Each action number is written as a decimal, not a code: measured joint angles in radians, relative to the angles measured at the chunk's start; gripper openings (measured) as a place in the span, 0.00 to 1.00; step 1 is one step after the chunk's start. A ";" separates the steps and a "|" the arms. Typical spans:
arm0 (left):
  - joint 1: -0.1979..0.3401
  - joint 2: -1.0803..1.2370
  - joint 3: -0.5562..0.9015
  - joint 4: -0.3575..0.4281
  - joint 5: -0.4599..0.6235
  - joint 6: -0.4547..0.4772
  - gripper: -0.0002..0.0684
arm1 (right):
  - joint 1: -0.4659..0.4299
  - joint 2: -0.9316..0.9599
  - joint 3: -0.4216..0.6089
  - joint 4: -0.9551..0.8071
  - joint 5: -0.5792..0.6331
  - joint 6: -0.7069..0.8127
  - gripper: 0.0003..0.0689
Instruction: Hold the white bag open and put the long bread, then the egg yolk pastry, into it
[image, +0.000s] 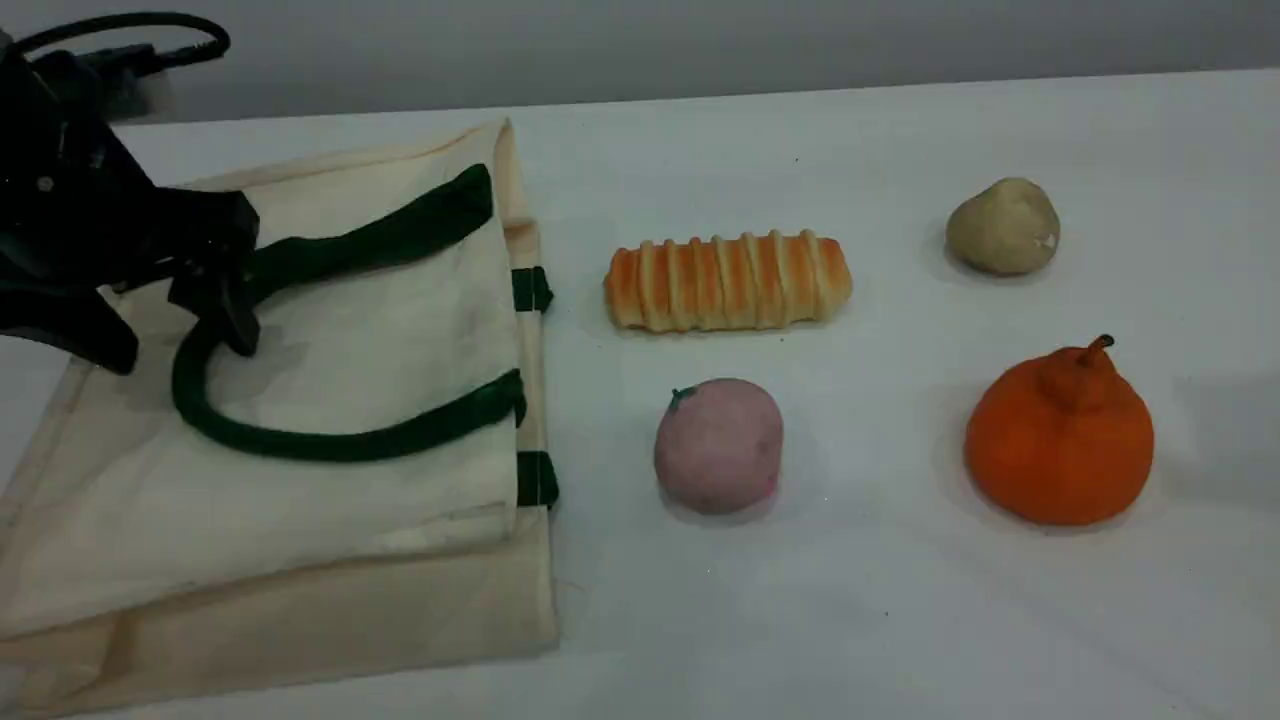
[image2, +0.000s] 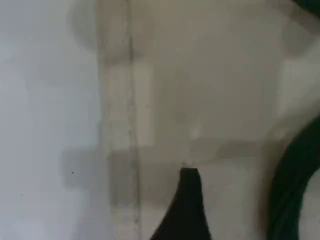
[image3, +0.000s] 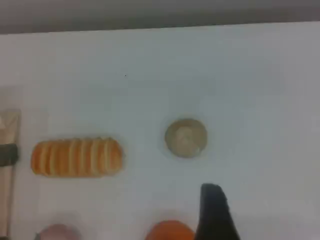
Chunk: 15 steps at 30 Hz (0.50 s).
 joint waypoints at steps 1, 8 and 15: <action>0.000 0.000 0.000 0.001 -0.003 0.002 0.87 | 0.000 0.000 0.000 0.000 0.000 0.000 0.61; 0.000 0.001 0.000 0.000 -0.006 0.053 0.87 | 0.000 0.000 0.000 0.000 0.000 0.000 0.61; -0.001 0.072 0.000 -0.052 -0.014 0.053 0.87 | 0.000 0.000 0.000 0.000 0.000 0.000 0.61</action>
